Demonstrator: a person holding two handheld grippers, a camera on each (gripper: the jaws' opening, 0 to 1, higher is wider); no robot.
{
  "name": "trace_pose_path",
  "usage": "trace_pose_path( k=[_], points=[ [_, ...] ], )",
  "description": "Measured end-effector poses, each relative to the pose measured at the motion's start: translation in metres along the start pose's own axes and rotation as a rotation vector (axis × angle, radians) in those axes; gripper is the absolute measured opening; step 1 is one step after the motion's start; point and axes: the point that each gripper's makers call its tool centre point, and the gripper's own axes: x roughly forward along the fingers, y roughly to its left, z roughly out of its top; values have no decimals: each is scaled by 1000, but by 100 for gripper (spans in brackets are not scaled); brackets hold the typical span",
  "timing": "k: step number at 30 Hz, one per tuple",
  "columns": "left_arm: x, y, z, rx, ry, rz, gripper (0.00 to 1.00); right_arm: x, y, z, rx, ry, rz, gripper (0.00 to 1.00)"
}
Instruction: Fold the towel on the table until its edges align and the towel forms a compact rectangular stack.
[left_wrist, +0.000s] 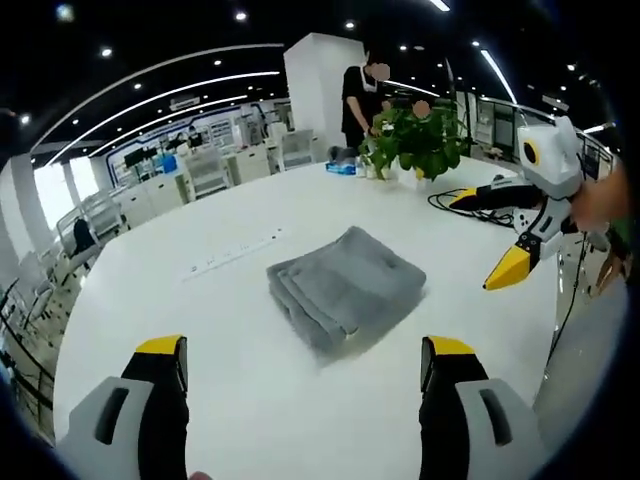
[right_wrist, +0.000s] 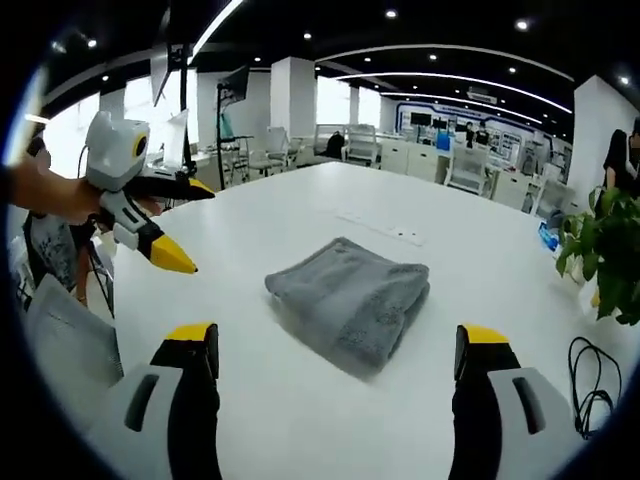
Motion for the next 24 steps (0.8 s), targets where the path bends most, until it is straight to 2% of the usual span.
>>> trace_pose_path(
  k=[2, 7, 16, 20, 24],
  points=[
    [-5, -2, -5, -41, -3, 3, 99, -4, 1, -1, 2, -9, -3, 99],
    [-15, -11, -16, -39, 8, 4, 99, -13, 9, -2, -3, -22, -7, 99],
    [-29, -32, -31, -56, -12, -2, 99, -31, 13, -12, 41, -57, -23, 99],
    [-34, -36, -35, -73, -21, -7, 99, -35, 17, -19, 55, -64, -24, 99],
    [-42, -39, -35, -55, -35, -2, 99, -37, 19, -25, 69, -66, -28, 99]
  ],
)
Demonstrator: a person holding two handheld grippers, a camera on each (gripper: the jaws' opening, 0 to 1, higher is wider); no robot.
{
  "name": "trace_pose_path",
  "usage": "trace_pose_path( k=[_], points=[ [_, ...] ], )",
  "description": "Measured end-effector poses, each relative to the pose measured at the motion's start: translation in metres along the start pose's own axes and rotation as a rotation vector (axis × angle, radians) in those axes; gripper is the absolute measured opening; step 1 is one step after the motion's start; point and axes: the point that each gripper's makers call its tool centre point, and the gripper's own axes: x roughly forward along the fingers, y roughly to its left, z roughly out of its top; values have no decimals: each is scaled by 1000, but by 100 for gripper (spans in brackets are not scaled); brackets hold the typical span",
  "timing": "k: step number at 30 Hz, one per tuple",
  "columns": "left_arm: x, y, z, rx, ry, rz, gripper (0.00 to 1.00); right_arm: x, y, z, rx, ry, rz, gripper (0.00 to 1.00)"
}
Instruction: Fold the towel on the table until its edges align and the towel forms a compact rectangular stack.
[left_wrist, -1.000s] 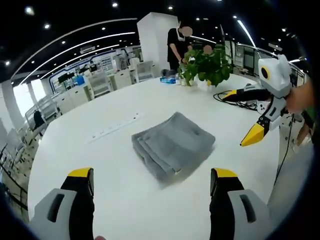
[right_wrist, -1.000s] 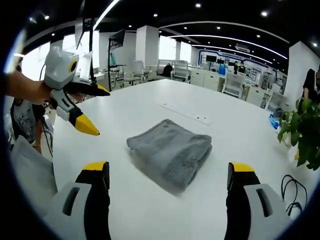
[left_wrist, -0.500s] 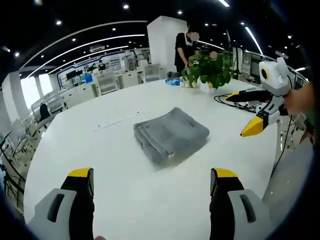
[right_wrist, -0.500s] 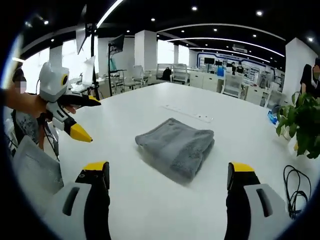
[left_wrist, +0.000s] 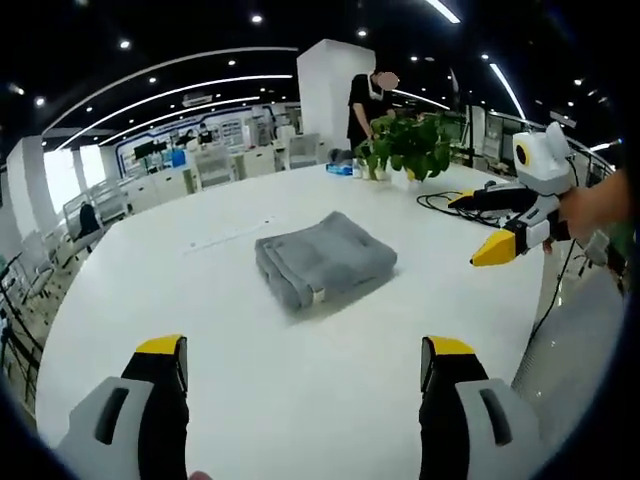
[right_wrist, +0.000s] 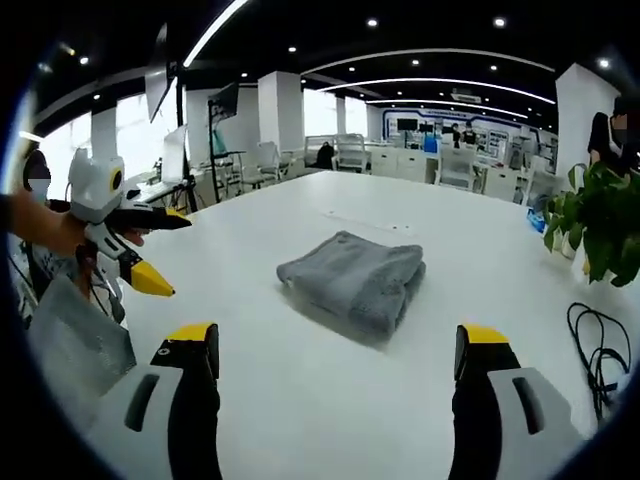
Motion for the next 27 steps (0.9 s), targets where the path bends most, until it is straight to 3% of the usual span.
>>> trace_pose_path(
  k=[11, 16, 27],
  points=[
    [-15, -12, -5, -4, -8, 4, 99, -11, 12, -17, -6, 2, 5, 99],
    [-19, -16, -7, 22, -13, 3, 99, -17, 16, -21, 0, -5, 8, 99],
    [-24, -22, -14, -15, -15, 21, 99, -28, 28, -24, -52, -14, 23, 99]
  ],
)
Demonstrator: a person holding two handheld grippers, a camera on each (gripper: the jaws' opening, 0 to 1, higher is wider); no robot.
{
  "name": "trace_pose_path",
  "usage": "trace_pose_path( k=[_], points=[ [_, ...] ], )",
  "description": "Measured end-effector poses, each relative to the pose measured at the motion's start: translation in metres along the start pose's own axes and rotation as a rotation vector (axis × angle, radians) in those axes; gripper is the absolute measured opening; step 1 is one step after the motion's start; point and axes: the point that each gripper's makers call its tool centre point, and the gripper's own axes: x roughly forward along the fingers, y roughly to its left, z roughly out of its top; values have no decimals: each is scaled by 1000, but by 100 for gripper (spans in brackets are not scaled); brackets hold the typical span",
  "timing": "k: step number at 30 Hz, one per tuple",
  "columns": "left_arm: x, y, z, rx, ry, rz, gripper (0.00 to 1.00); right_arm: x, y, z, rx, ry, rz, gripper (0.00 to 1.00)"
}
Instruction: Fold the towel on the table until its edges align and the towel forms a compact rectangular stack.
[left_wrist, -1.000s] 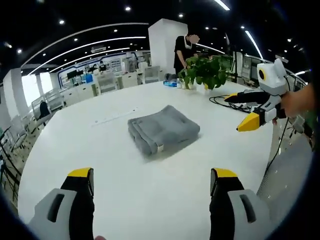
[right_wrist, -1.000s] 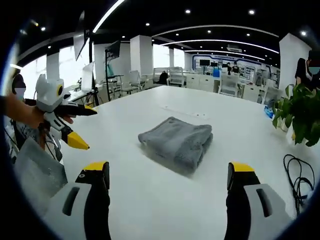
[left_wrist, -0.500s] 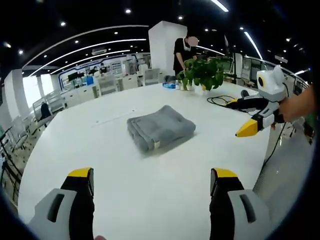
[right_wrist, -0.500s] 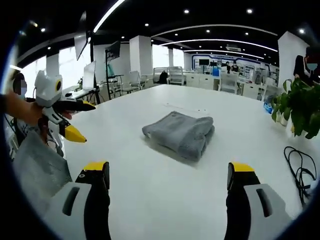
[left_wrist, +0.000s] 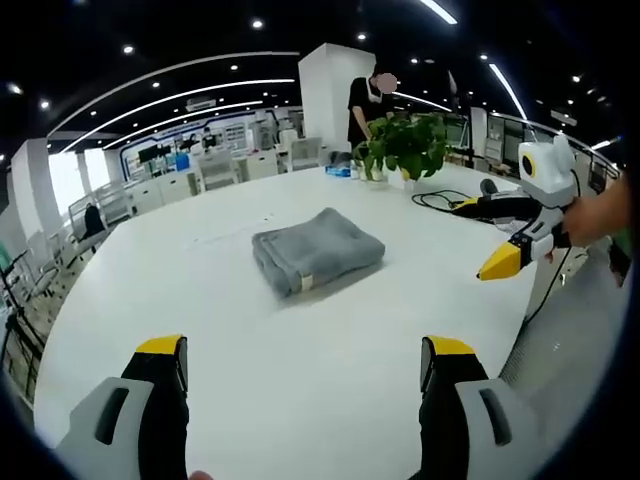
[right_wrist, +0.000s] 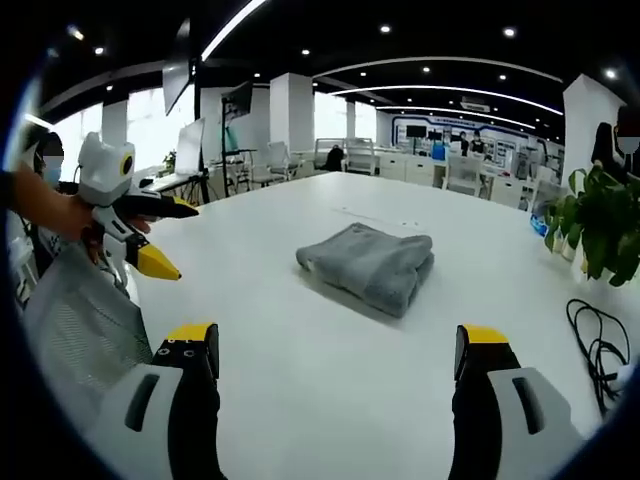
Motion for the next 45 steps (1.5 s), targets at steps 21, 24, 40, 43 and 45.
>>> trace_pose_path(
  k=[21, 24, 40, 43, 45],
  points=[
    [-11, -3, -8, 7, -14, 14, 99, -8, 1, -11, -13, 6, -14, 99],
    [-10, -4, -10, -5, -18, 12, 99, -8, 0, -11, -5, 4, -15, 99],
    [-22, 6, -10, 6, -31, 40, 99, -19, 5, -13, -14, 15, -17, 99],
    [-23, 10, -12, 2, -30, 49, 99, -19, 6, -13, -11, 16, -12, 99],
    [-24, 11, -13, 5, -32, 55, 99, -19, 7, -14, -15, 22, -10, 99]
  ],
)
